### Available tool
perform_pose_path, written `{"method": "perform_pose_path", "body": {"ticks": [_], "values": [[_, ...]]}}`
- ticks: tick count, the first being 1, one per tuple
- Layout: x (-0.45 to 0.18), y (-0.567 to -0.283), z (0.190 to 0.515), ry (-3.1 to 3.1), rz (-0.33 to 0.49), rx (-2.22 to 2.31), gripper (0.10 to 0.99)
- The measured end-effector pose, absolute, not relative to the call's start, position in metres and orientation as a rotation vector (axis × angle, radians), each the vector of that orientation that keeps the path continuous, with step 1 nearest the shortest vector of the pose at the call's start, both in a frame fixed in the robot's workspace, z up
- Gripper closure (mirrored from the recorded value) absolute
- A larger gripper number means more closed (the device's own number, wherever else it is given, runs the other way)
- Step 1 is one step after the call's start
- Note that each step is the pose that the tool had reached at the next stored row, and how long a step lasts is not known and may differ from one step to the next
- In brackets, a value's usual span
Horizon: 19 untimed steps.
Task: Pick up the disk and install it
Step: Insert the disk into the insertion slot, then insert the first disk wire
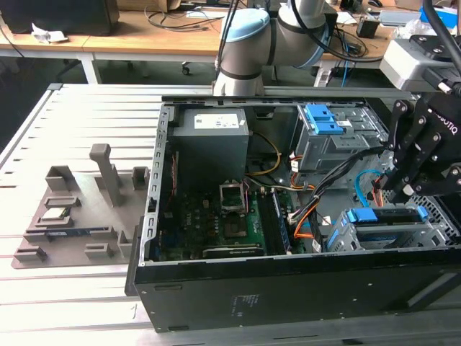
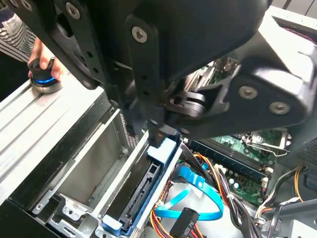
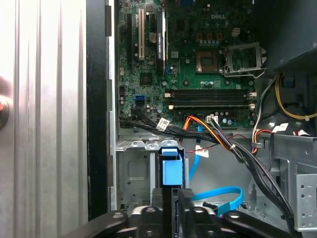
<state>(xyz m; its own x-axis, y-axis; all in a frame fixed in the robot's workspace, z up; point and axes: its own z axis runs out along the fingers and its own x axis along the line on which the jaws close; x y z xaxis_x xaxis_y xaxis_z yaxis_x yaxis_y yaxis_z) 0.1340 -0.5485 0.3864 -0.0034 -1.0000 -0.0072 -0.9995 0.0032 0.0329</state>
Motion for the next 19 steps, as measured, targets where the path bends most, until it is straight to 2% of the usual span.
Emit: {"method": "perform_pose_path", "body": {"ticks": [3,4,14,19], "values": [[0.134,-0.548,0.386,-2.212,-0.044,2.205,0.965],[0.134,-0.548,0.386,-2.212,-0.044,2.204,0.98],[0.135,-0.548,0.386,-2.211,-0.042,2.204,0.98],[0.154,-0.538,0.386,-2.208,-0.037,2.202,0.98]]}}
